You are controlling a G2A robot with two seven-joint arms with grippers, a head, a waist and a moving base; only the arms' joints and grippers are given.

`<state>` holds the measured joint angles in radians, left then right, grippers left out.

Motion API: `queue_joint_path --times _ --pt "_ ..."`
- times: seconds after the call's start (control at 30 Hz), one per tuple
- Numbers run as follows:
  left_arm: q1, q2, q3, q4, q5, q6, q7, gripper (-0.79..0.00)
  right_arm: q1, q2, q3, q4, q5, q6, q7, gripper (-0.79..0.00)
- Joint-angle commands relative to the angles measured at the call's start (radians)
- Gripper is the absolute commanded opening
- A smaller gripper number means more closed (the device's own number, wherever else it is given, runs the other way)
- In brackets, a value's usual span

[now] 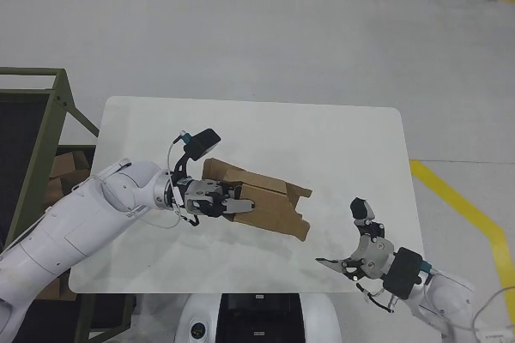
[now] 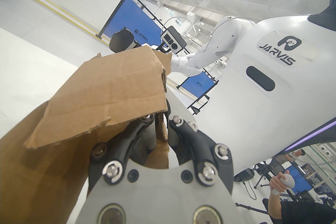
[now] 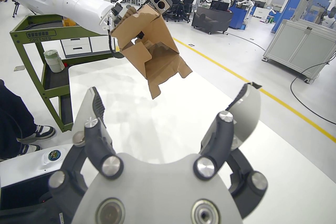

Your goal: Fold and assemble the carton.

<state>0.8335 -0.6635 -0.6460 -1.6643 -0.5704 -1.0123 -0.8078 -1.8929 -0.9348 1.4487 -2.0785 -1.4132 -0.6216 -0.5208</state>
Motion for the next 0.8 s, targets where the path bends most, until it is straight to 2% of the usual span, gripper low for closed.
queue_joint_path --times 0.0,0.23,0.33,0.63,0.77 --pt "0.0 0.0 0.0 0.0 0.0 0.0 0.0 -0.785 0.0 0.0 0.0 0.0 0.0 0.0 0.0 0.0" --pt "0.011 -0.007 -0.003 -0.027 0.055 0.037 0.006 -0.785 -0.006 -0.007 -0.038 -0.055 0.069 0.012 0.034 0.0" --pt "0.02 -0.014 -0.009 -0.025 0.083 0.033 0.013 -0.785 -0.006 -0.008 -0.041 -0.065 0.138 -0.027 0.051 0.0" --pt "0.042 -0.029 -0.046 0.013 0.164 0.011 0.059 -0.785 0.012 -0.01 -0.06 -0.075 0.271 -0.091 0.161 0.0" --pt "0.061 -0.034 -0.07 0.017 0.228 0.024 0.102 -0.785 0.041 -0.012 -0.079 -0.079 0.316 -0.086 0.24 0.0"
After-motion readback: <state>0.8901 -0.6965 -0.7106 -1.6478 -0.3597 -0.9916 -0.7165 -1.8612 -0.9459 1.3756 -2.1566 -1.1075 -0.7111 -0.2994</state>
